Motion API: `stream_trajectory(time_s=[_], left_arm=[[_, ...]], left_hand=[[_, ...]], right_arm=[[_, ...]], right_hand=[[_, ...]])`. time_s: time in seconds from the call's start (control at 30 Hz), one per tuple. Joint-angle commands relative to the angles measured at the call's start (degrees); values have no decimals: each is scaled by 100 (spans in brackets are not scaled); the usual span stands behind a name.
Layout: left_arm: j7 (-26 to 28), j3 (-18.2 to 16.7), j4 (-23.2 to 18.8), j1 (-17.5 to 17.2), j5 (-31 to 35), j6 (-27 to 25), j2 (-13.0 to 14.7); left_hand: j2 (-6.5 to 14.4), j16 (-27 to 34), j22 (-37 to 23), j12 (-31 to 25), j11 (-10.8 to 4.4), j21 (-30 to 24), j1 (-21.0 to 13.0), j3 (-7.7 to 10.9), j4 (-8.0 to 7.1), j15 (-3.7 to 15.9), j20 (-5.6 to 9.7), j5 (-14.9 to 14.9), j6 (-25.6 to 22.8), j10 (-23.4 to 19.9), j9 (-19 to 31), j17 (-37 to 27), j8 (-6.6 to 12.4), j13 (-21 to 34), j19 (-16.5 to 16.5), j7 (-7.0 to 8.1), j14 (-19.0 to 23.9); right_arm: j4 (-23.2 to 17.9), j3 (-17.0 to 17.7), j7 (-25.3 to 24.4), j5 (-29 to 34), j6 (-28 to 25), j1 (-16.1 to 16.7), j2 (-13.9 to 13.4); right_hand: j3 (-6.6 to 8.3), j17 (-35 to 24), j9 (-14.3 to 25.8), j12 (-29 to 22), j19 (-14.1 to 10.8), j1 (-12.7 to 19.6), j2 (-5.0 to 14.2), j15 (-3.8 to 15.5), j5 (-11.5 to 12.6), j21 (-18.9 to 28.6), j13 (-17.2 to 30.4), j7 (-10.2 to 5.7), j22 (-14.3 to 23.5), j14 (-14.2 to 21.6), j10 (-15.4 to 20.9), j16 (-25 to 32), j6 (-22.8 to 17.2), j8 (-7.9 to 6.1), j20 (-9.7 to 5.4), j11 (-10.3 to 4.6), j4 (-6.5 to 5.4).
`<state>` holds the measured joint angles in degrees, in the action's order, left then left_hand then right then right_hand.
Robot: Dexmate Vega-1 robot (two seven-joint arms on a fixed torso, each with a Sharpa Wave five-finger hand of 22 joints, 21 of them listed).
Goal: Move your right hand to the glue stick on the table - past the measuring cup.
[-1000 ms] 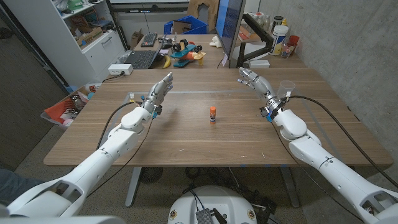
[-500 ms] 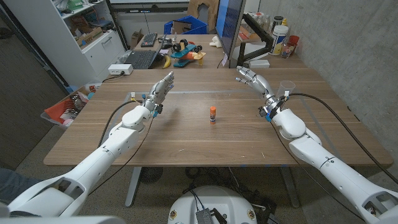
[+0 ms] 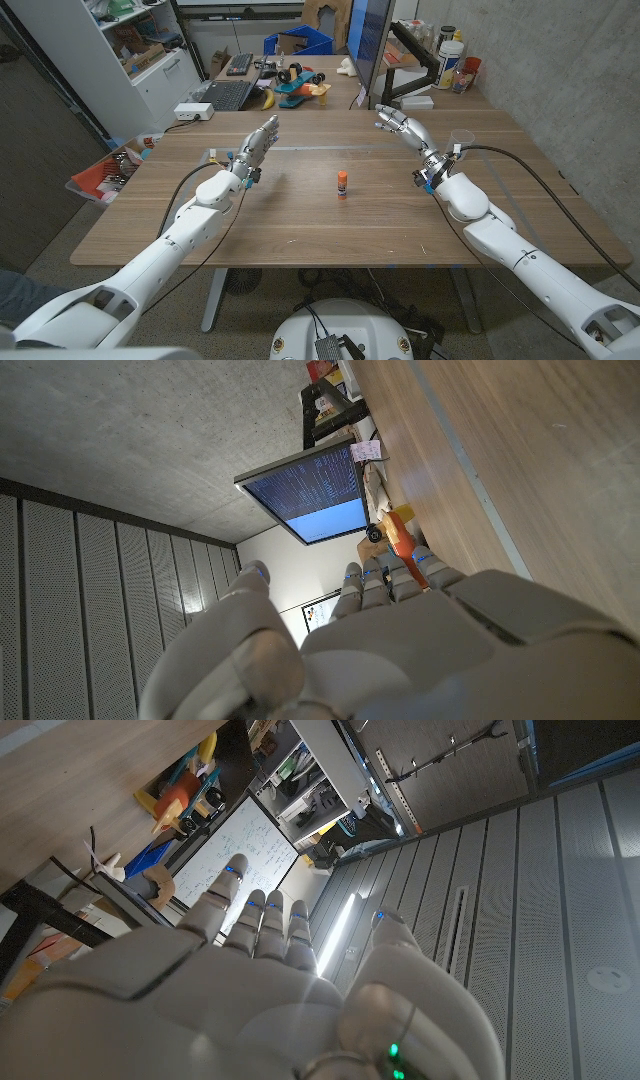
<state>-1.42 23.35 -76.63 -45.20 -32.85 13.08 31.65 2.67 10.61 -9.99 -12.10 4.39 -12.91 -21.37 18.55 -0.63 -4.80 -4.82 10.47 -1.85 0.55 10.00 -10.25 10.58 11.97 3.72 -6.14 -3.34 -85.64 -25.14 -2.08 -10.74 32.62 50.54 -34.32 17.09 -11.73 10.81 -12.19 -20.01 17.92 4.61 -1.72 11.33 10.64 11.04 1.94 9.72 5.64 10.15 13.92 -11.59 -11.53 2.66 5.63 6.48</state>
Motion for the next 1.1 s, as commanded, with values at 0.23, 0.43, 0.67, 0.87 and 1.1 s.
stream_trajectory(time_s=[0.23, 0.43, 0.67, 0.87, 1.1], left_arm=[[51, -21, -48, -25, 1, -1, 21], [28, -16, -31, -19, -4, 0, 22], [-10, 4, 7, -1, -8, -19, 17], [-29, 17, 26, 24, -2, -27, 12], [-69, 42, 87, 72, 2, -29, -13]], left_hand=[[25, 26, -33, -22, 19, 27, 48, 11, 33, -42, -43, 5, -43, -39, 33, -34, 28, 8, 6, -23, 18], [31, 26, -33, -21, 21, 34, 49, 11, 39, -37, -43, 5, -46, -35, 33, -33, 28, 5, 7, -22, 19], [34, 25, -33, -20, 25, 40, 50, 11, 43, -38, -46, 5, -54, -31, 33, -33, 31, 3, 7, -23, 17], [37, 25, -33, -20, 23, 45, 52, 11, 48, -40, -48, 5, -51, -29, 33, -33, 28, 1, 6, -28, 15], [40, 24, -33, -18, 23, 51, 54, 10, 54, -42, -52, 5, -49, -23, 33, -33, 26, -1, 5, -23, 12]], right_arm=[[-122, -62, -18, 302, 154, -30, -29], [-195, -76, -25, 404, 159, -18, -43], [-277, -87, -42, 507, 149, -1, -56], [-395, -89, -141, 786, 101, 18, -99], [-518, -100, -260, 1082, 41, 41, -133]], right_hand=[[-4, -4, 7, -6, -22, 26, -36, -7, 37, 44, 22, 6, 11, 76, 44, -42, -42, -11, 12, -1, 26], [-5, -4, 7, -3, -19, 24, -40, -2, 40, 43, 22, 2, 11, 79, 47, -49, -42, -7, 12, 9, 29], [-5, -5, 8, 0, -18, 21, -41, -9, 44, 42, 22, 1, 11, 81, 49, -56, -41, -4, 12, 17, 31], [-4, -4, 8, 4, -9, 21, -41, -4, 47, 38, 22, -1, 11, 79, 48, -64, -42, -2, 17, 6, 33], [-4, -4, 8, 7, 4, 20, -46, 0, 49, 34, 23, -6, 11, 78, 49, -72, -41, 1, 25, 1, 37]])
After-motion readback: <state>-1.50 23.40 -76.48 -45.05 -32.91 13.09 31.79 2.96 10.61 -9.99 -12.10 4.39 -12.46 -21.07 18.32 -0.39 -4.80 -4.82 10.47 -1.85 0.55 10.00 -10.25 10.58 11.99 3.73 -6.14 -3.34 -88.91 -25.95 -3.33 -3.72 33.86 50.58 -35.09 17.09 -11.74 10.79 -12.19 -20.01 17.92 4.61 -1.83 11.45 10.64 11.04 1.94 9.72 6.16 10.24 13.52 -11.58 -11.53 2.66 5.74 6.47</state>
